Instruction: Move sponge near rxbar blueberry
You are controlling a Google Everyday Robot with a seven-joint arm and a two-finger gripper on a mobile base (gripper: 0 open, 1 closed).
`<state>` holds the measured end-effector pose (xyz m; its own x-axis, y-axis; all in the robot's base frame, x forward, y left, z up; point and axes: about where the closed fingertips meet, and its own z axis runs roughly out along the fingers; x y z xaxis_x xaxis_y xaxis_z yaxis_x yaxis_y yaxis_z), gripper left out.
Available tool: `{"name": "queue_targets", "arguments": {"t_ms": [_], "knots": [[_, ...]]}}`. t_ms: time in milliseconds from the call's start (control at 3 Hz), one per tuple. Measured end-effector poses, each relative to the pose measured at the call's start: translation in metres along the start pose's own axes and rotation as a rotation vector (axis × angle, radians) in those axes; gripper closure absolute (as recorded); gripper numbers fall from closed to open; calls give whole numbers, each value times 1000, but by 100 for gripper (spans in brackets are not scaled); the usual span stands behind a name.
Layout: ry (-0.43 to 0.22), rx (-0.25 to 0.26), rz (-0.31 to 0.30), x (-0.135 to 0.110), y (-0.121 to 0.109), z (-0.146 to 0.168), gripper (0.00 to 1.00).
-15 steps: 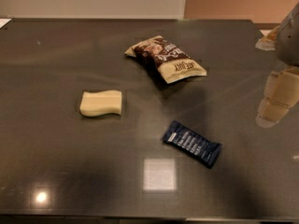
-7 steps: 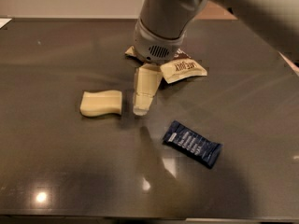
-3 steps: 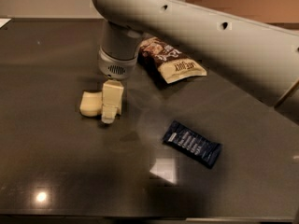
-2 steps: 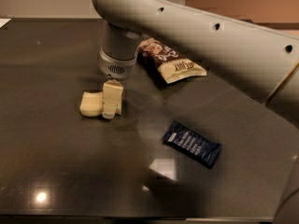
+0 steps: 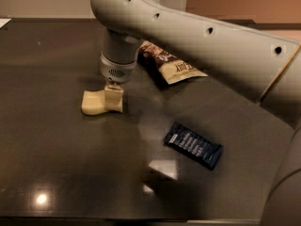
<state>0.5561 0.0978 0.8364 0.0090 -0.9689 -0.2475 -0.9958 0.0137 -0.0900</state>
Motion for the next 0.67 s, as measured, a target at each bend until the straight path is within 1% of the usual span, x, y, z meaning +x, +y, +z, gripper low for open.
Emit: {"name": "queue_targets", "arguments": {"t_ms": [333, 667], "knots": [[7, -2, -4, 4, 2, 1, 89], [-6, 3, -9, 11, 5, -17, 100]]}}
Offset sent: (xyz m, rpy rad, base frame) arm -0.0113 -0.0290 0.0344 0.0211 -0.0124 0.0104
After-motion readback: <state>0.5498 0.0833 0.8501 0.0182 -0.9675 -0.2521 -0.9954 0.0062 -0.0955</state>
